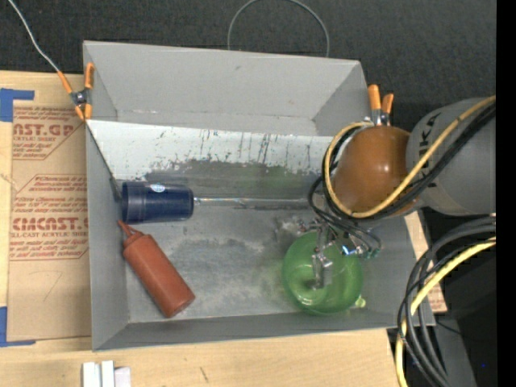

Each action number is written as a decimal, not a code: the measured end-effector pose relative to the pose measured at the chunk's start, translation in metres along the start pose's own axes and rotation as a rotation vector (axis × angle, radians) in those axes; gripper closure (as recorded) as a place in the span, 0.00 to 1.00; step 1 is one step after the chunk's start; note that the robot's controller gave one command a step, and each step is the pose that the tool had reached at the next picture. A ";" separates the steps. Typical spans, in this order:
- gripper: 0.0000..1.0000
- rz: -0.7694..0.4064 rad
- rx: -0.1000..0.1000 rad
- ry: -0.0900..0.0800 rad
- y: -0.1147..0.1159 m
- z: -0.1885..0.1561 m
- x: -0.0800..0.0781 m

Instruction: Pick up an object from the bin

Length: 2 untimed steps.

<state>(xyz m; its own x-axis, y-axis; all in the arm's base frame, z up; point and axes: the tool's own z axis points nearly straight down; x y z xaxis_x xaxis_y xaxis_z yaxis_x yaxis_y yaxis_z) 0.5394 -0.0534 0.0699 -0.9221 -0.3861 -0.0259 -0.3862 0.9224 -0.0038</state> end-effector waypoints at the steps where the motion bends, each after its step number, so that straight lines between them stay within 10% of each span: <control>1: 1.00 -0.254 -0.008 0.015 -0.002 -0.005 -0.030; 2: 1.00 -0.255 -0.008 0.014 -0.002 -0.005 -0.030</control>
Offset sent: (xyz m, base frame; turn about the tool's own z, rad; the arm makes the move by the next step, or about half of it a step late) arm 0.0000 0.0000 0.0000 0.0000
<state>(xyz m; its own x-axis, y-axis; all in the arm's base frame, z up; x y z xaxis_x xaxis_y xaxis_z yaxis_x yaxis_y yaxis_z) 0.5679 -0.0437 0.0759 -0.7953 -0.6061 -0.0109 -0.6062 0.7953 -0.0001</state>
